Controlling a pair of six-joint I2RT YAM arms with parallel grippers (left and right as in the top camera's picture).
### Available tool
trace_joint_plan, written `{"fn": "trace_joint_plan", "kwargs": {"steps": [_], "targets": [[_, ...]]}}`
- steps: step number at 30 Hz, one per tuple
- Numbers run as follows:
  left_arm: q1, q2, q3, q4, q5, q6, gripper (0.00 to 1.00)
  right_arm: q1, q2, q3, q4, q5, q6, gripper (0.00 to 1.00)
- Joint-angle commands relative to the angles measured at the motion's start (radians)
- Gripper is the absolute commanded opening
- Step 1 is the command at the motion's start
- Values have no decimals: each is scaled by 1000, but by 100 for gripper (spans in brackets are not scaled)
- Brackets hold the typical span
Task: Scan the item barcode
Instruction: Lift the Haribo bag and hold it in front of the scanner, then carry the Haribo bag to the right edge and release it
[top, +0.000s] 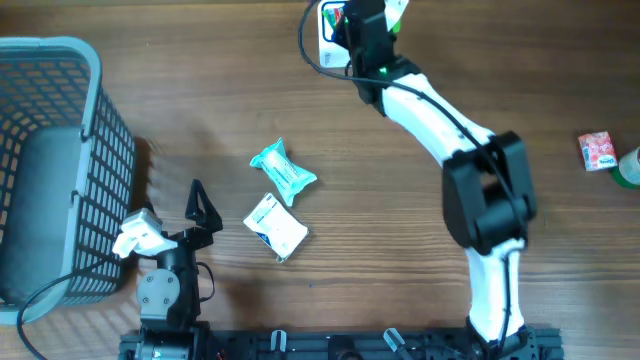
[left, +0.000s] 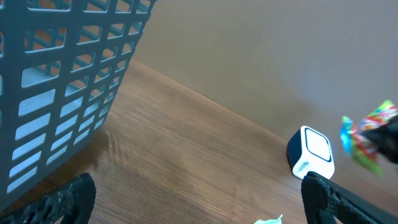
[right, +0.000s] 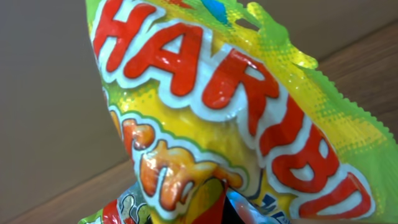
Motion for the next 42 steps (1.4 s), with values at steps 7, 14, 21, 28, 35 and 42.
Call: {"fn": "trace_joint_plan", "kwargs": {"steps": [7,14,21,28,35,42], "targets": [[5,-3,-6,3,5,-5,100,-6,230,431,-322,24,-21,5],[5,-3,-6,3,5,-5,100,-53,121,904,-1221,140,-80,5],[5,-3,-6,3,5,-5,100,-341,56,857,-1588,306,-17,5],[5,-3,-6,3,5,-5,100,-739,71,398,-1114,52,-108,5],[5,-3,-6,3,5,-5,100,-912,61,219,-913,0,-119,90],[5,-3,-6,3,5,-5,100,-862,-187,399,-1116,-613,-230,100]]}}
